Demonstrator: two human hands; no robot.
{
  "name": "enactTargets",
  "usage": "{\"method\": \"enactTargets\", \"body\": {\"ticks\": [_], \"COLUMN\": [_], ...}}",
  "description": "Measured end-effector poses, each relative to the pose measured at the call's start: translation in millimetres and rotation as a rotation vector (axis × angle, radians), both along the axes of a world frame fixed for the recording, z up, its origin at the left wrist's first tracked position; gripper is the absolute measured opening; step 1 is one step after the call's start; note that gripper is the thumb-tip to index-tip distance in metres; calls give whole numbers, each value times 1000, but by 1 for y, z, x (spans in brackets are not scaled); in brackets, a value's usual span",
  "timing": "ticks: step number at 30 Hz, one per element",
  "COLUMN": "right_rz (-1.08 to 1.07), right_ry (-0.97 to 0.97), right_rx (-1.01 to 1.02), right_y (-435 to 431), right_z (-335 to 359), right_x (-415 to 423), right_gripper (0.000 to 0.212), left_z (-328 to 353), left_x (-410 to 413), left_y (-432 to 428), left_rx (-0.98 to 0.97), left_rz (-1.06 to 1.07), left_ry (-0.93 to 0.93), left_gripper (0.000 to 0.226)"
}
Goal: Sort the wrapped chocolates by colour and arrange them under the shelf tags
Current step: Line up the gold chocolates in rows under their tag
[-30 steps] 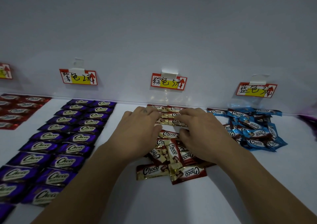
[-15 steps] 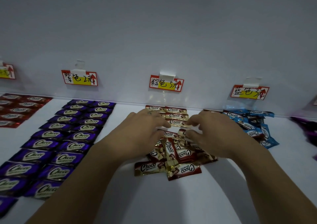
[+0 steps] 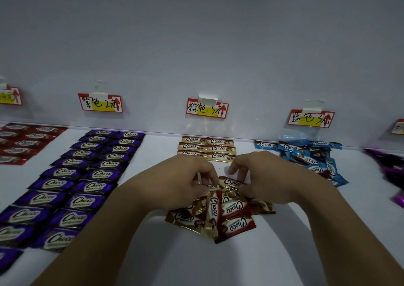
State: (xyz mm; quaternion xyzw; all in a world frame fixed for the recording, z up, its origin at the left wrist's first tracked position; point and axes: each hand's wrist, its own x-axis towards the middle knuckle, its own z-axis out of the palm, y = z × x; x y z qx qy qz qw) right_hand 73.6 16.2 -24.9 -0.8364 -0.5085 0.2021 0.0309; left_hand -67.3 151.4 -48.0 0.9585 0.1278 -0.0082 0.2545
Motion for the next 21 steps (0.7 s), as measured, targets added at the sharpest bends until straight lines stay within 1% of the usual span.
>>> {"method": "enactTargets", "body": {"ticks": [4, 7, 9, 13, 15, 18, 21], "right_rz": [-2, -6, -25, -55, -60, -96, -147], "right_ry": [2, 5, -7, -44, -61, -18, 26], "right_rx": [66, 136, 188, 315, 352, 384, 408], "right_y": [0, -1, -1, 1, 1, 2, 3], "right_z": [0, -1, -1, -2, -4, -6, -7], "right_x": [1, 3, 5, 6, 5, 5, 5], "right_gripper": [28, 10, 4, 8, 8, 8, 26], "left_z": [-4, -6, -6, -6, -7, -8, -8], "left_x": [0, 0, 1, 4, 5, 6, 6], "left_y": [1, 2, 1, 0, 0, 1, 3], "left_rx": [-15, -32, -52, -66, -56, -60, -58], "left_rz": [75, 88, 97, 119, 137, 138, 136], "left_ry": [-22, -5, 12, 20, 0, -40, -59], "left_gripper": [18, 28, 36, 36, 33, 23, 13]}}
